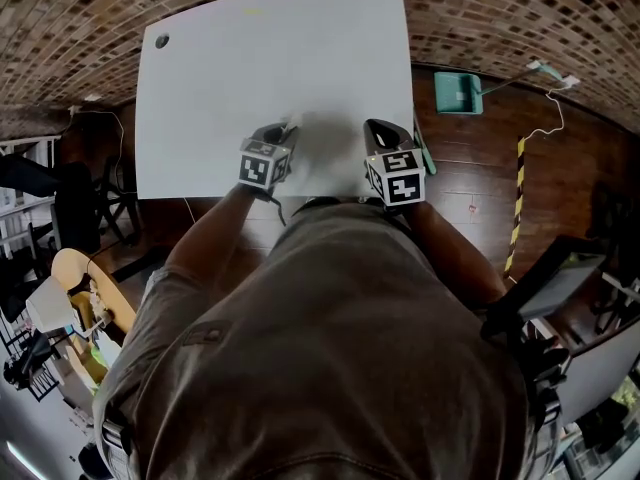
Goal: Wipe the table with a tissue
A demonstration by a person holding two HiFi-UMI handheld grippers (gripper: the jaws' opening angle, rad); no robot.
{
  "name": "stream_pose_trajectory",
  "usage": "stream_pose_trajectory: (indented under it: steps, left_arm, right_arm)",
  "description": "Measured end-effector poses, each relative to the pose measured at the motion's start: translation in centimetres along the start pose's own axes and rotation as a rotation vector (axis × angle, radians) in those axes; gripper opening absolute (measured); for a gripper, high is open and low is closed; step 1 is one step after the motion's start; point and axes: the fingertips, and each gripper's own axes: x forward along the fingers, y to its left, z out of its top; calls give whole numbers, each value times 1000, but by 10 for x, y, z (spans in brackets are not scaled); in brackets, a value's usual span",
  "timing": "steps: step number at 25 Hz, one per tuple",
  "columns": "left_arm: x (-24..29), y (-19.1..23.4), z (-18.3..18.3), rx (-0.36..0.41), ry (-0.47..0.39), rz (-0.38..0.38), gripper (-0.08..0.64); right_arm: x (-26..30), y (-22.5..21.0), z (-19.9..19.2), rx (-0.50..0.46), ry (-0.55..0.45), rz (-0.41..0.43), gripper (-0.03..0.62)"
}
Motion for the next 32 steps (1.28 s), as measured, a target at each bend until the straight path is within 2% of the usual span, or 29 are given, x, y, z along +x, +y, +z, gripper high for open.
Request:
stream_pose_trajectory:
  steps: [9, 15, 20, 24, 29, 32]
  left_arm:
    - [0, -31, -22, 21, 20, -134, 38]
    - [-6, -47, -28, 73, 36, -187, 38]
    - [-9, -60, -36, 81, 50, -256, 38]
    - [-27, -75, -23, 90, 45, -326, 37]
    - [-26, -76, -42, 94, 65, -364, 37]
    - [-36, -83, -33, 82, 54, -397, 37]
  right_arm:
    - [-1, 15, -5, 21, 4, -26, 14]
    - [-3, 22, -9, 30, 5, -43, 14]
    - [-3, 27, -10, 36, 7, -57, 14]
    - [-3, 33, -12, 34, 9, -63, 14]
    - [-4, 42, -11, 28, 12, -75, 14]
    - [-5, 45, -11, 26, 13, -83, 14]
